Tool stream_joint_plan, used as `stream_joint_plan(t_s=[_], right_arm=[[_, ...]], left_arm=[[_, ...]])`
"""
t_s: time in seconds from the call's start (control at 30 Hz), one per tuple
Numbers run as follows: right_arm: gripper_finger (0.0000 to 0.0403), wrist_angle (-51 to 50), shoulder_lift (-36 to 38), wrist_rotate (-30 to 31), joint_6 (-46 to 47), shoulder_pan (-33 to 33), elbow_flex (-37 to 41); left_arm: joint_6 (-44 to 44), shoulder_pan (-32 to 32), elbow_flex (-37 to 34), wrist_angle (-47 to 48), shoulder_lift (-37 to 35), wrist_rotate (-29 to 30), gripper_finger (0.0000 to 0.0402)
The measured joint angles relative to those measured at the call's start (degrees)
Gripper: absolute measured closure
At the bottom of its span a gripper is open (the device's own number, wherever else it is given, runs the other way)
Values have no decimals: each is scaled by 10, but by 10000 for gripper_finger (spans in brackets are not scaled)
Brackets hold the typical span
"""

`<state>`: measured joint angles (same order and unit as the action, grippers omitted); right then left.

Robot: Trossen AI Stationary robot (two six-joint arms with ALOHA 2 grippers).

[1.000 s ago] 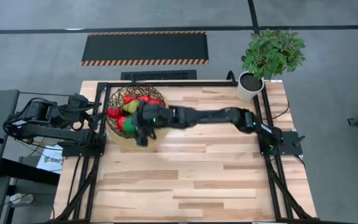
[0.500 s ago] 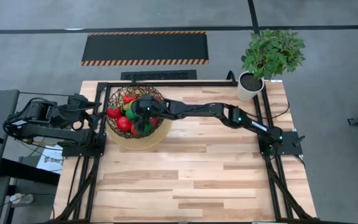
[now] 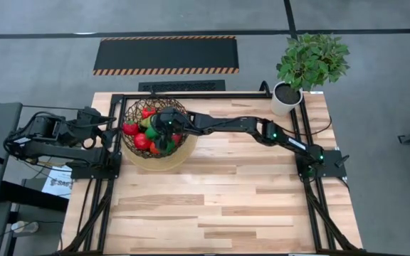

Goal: Build produce basket
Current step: Put the green lime into the black wire basket, then return to Home Position

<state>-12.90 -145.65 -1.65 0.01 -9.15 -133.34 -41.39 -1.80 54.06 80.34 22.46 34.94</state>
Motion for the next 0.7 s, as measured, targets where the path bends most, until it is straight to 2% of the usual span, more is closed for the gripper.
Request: stream_joint_plan(t_s=[0.27, 0.5, 0.7], right_arm=[[13, -52, 27, -4, -5, -7, -13], [4, -164, 174, -7, -21, -12, -14], [9, -308, 279, -7, -84, -15, -12]], left_arm=[[6, 0, 0, -1, 0, 4, 72], [7, 0, 0, -1, 0, 42, 72], [45, 0, 0, -1, 0, 26, 72]])
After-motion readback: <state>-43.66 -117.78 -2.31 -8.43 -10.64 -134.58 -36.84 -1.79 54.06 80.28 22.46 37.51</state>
